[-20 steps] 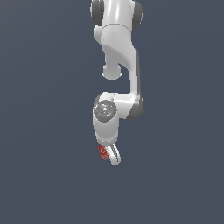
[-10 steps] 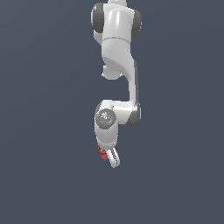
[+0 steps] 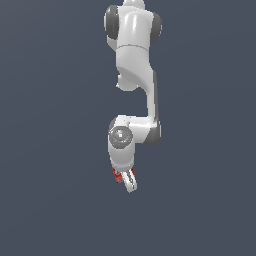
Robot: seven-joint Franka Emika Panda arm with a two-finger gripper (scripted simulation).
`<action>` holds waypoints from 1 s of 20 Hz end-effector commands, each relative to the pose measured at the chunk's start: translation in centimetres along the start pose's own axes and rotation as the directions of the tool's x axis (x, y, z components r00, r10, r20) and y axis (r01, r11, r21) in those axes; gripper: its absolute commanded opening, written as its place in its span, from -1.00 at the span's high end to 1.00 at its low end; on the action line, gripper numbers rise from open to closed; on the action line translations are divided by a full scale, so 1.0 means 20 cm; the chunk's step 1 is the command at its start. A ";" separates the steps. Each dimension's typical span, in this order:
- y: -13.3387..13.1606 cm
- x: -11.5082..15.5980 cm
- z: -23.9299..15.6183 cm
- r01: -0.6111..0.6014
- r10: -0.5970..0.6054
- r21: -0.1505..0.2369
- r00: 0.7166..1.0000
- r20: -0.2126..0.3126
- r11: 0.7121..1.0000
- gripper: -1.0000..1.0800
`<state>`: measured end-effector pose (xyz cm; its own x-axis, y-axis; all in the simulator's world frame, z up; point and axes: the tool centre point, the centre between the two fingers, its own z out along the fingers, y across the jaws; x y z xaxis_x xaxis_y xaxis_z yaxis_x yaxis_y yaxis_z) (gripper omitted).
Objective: Pick up the object and move it to a goal position.
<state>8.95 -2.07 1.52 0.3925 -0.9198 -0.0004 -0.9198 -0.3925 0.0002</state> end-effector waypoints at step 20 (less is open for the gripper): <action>-0.07 -0.27 -0.33 0.000 0.000 0.000 1.000 0.000 1.000 1.00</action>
<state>8.21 2.21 6.78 0.3914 -0.9202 -0.0004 -0.9202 -0.3914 0.0016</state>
